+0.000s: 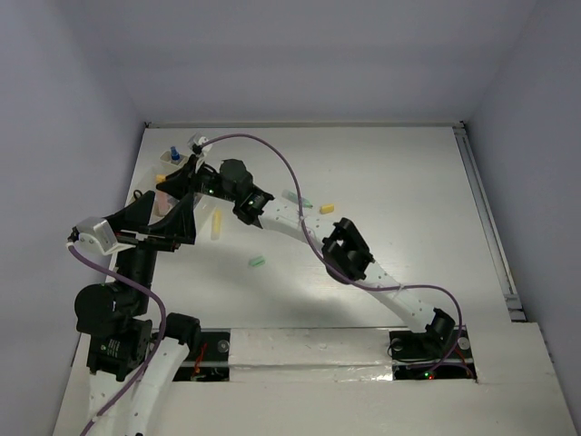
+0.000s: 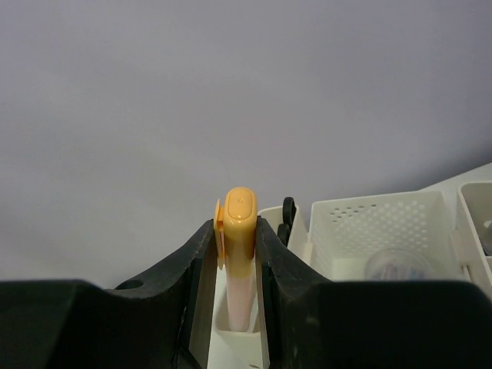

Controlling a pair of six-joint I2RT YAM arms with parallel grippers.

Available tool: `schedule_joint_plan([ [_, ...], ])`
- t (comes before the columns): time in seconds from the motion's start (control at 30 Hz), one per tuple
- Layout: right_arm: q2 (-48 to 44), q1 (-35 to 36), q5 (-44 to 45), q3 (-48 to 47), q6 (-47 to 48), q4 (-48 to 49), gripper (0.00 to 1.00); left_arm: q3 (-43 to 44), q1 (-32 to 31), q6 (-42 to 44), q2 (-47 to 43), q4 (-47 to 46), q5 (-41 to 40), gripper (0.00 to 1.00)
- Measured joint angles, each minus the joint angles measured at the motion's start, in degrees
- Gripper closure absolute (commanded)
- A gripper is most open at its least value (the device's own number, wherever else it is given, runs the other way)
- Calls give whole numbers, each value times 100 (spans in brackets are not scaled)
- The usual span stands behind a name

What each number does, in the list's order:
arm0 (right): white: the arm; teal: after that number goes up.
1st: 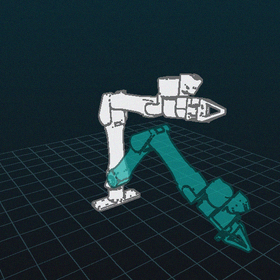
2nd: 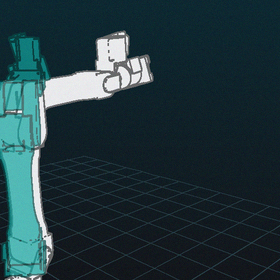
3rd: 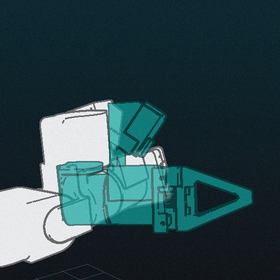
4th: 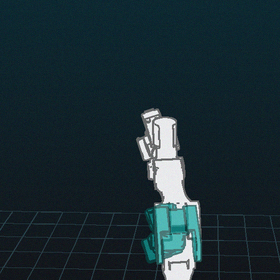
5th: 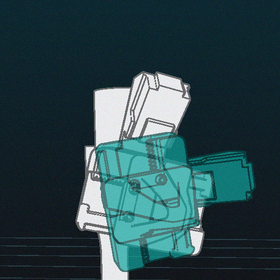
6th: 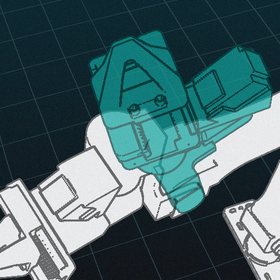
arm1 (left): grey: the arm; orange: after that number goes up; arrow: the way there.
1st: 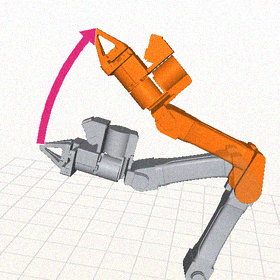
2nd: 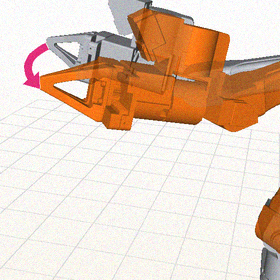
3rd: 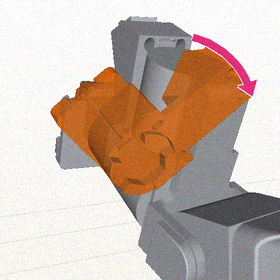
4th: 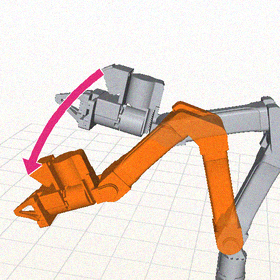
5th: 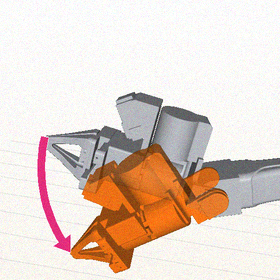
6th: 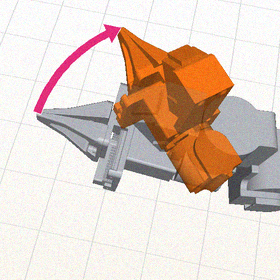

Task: Sort the stationery into containers
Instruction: Place the pen in the storage box.

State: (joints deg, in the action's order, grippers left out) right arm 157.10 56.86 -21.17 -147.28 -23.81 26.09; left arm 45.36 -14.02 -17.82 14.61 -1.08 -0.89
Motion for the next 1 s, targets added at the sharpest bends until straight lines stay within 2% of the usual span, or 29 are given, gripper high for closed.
schedule_joint_plan([
  [0.23,17,20,20,2,232,-13,100,0,0,2,0,0,0,1],
  [0.27,17,24,20,2,282,-20,83,0,0,2,0,0,0,1],
  [0.3,17,28,20,2,328,-33,74,0,0,4,0,0,0,1],
  [0.33,17,35,17,2,372,-39,57,0,0,7,0,0,0,1],
  [0.47,17,50,0,9,509,-66,37,-2,0,22,0,0,0,1],
  [0.63,9,61,-28,256,599,-22,31,-2,0,26,0,0,0,1],
  [0.73,-144,61,-28,804,610,11,30,-2,0,28,0,0,0,1],
  [0.83,-564,26,-31,1718,562,101,30,-2,0,33,11,-2,0,1],
  [1.0,-1808,-122,-76,3556,286,505,30,-2,0,39,70,-15,96,1],
])
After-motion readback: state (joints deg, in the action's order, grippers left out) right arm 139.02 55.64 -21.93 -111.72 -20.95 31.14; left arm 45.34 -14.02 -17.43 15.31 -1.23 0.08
